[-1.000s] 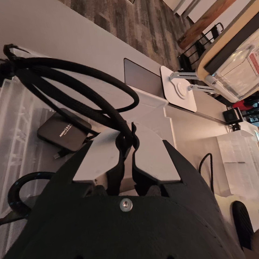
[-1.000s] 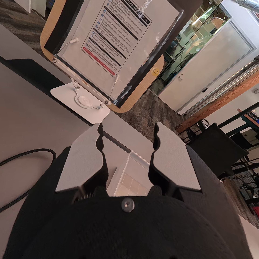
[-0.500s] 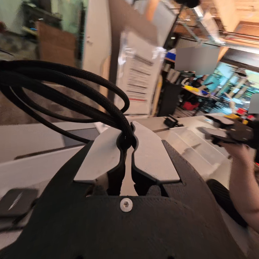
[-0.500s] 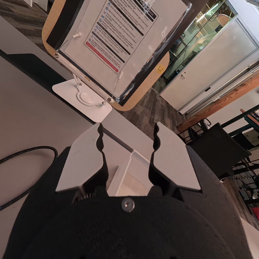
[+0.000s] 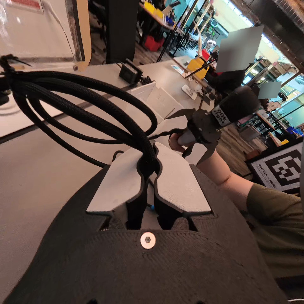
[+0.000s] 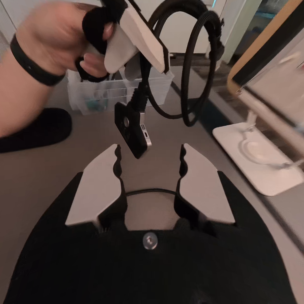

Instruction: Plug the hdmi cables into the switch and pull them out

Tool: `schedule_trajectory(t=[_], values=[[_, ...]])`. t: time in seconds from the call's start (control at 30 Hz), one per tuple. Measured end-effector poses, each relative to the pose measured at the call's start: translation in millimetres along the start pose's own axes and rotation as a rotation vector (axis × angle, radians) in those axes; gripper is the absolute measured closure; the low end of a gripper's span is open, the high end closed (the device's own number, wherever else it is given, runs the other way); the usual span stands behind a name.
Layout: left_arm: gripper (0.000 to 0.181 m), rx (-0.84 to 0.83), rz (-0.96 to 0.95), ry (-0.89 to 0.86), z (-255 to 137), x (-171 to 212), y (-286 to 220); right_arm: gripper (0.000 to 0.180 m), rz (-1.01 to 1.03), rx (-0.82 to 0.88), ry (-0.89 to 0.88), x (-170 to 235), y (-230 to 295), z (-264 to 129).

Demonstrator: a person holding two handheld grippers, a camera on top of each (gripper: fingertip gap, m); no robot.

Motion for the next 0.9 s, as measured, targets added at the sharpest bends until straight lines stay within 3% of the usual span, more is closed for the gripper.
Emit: schedule_trajectory(t=[0.1, 0.27, 0.53, 0.77, 0.9], values=[[0.178, -0.025, -0.045, 0.036, 10.2, 8.7, 15.7, 0.113, 0.121, -0.066, 0.064, 19.4, 1.3, 27.2], [0.178, -0.108, -0.173, 0.079, 29.7, 30.5, 59.2, 0.112, 0.159, -0.042, 0.206, 51.3, -0.9, 55.3], [0.178, -0.082, -0.387, -0.028, 53.9, 48.9, 102.6, 0.114, 0.216, -0.003, 0.266, 71.3, -17.1, 57.6], [0.177, -0.136, -0.465, -0.136, 44.8, 49.6, 125.3, 0.113, 0.131, 0.018, 0.284, 74.9, -15.2, 56.2], [0.158, -0.181, -0.485, -0.148, 37.7, 49.9, 131.2, 0.112, 0.062, -0.028, 0.303, 74.6, -3.4, 52.9]])
Point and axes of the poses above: each gripper's, where its closed fingertips meet, z out along the fingers, x out of its underside, y = z × x across the jaws, the point moved 2 cm from there along -z, back along the fingers, and after that the axes turned 9 degrees about y, right-handed, at the moved point
